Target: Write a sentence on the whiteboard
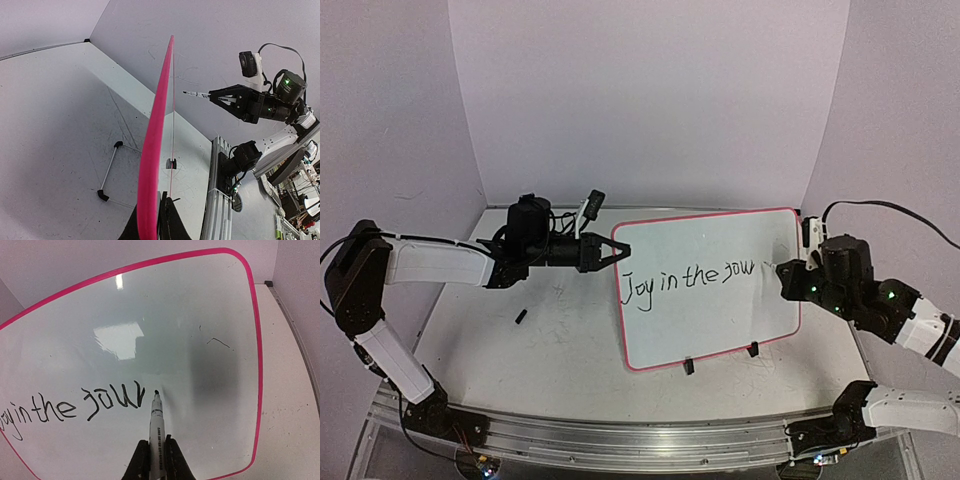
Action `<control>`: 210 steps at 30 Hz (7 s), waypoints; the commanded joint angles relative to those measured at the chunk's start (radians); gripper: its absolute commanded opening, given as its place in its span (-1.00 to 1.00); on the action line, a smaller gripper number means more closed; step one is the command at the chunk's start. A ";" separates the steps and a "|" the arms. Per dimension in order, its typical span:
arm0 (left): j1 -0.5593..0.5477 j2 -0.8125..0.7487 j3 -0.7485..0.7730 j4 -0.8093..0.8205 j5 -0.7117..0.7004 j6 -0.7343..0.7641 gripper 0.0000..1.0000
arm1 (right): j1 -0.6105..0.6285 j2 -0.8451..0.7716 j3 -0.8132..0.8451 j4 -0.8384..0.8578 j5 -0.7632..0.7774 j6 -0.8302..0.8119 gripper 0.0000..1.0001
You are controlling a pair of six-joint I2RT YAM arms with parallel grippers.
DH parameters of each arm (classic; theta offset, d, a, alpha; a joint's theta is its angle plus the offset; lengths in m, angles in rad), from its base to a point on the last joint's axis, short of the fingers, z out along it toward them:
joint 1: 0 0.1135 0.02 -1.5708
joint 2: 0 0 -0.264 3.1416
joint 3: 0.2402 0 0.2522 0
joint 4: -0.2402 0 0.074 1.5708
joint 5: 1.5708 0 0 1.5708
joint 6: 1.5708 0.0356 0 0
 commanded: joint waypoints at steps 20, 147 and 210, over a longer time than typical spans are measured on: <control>-0.001 0.027 -0.003 -0.109 -0.137 0.085 -1.00 | -0.001 0.017 -0.003 0.004 -0.021 -0.018 -1.00; -0.010 0.020 -0.009 -0.109 -0.134 0.084 -1.00 | -0.006 0.139 0.075 0.069 0.045 -0.004 -1.00; -0.012 0.018 -0.015 -0.109 -0.134 0.091 -1.00 | -0.011 0.121 0.030 0.059 0.073 0.050 -1.00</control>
